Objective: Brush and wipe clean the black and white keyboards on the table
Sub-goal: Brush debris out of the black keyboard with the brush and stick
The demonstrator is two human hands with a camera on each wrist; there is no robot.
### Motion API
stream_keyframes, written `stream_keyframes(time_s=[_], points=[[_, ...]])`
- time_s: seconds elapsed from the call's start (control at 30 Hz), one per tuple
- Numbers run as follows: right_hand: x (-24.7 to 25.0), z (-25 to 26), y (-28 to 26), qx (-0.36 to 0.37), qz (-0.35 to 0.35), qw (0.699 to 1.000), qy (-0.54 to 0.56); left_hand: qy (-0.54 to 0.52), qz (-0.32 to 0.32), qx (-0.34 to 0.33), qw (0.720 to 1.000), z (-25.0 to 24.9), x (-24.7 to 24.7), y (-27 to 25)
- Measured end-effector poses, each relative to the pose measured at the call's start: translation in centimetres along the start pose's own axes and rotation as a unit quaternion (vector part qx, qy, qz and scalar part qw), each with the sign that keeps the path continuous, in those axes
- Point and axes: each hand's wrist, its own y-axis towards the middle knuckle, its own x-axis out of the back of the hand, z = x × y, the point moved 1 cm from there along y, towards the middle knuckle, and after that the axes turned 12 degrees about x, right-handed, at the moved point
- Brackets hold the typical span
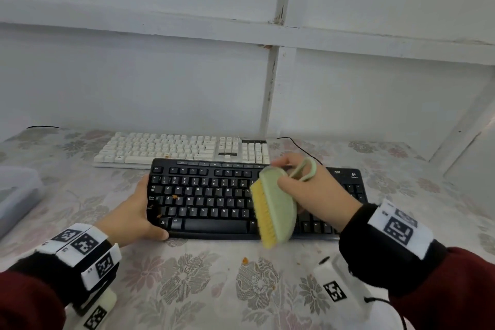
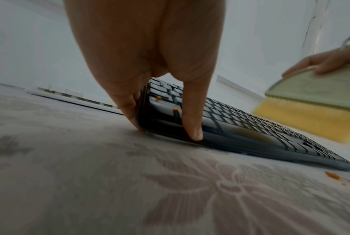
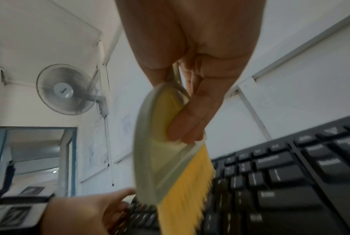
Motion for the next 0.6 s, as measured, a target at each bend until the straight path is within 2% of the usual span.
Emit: stream_keyframes(time_s=[0.13,0.23,0.43,0.6], points=[[0.2,0.6,2.5,0.035,-0.089,0.995,-0.013,0.001,-0.001,0.003,1.000,-0.1,0.0,-0.3],[-0.9,0.3,3.1,0.040,-0.100,0.993,-0.044,0.004,-0.001,0.008,1.000,-0.2,0.0,-0.4],[-2.9,-0.9,1.1,0.013,-0.039,0.998,-0.040,0.010,-0.004,0.018,1.000,-0.4,0.0,-0.4],[-2.8,-1.0,-0.2,-0.005,0.027,1.000,-0.010,0.007,-0.003,0.014,1.000,-0.4,0.0,-0.4]])
